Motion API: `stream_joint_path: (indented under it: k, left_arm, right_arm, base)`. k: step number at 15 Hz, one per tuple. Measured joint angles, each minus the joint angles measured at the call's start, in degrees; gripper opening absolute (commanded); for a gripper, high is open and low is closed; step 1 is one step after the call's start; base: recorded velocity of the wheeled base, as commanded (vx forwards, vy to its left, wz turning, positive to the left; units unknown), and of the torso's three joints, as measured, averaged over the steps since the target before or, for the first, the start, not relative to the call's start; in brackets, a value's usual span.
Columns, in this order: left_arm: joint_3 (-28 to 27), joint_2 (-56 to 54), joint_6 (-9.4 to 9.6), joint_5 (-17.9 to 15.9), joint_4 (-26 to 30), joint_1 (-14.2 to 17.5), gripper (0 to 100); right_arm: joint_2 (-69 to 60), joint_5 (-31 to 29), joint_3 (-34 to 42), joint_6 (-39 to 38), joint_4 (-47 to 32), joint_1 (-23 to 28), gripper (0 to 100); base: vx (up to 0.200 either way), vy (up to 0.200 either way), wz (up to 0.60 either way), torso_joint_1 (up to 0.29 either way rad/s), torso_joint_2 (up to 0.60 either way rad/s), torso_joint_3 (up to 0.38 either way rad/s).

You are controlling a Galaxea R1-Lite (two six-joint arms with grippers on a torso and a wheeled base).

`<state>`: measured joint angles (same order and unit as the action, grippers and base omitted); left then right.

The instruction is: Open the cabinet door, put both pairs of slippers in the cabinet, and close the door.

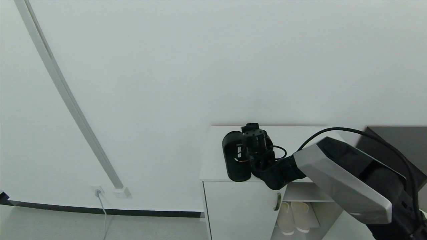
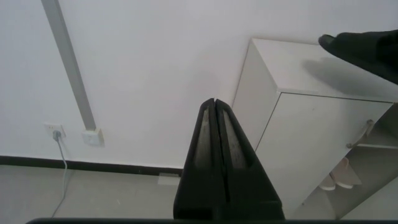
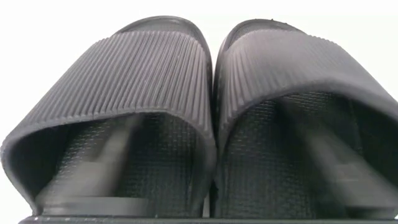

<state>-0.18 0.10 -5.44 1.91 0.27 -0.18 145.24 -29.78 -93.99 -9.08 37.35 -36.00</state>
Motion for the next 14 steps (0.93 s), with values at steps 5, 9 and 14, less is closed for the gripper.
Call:
stream_joint_path:
  k: [5, 9, 14]
  left_arm:
    - [0.0, 0.0, -0.06, 0.0, 0.0, 0.0, 0]
    - [0.0, 0.0, -0.09, 0.0, 0.0, 0.0, 0]
    - [0.0, 0.0, -0.17, 0.0, -0.1, 0.0, 0]
  right_arm:
    - [-1.4, 0.0, 2.0, 0.0, 0.1, -0.1, 0]
    - [-9.3, 3.4, 12.2, 0.0, 2.5, -0.8, 0]
    - [-24.3, 14.3, 36.5, 3.4, 12.6, -1.3, 0]
  base:
    - [0.000, 0.000, 0.00, 0.000, 0.00, 0.000]
    - [0.000, 0.000, 0.00, 0.000, 0.00, 0.000]
    - [0.000, 0.000, 0.00, 0.000, 0.00, 0.000]
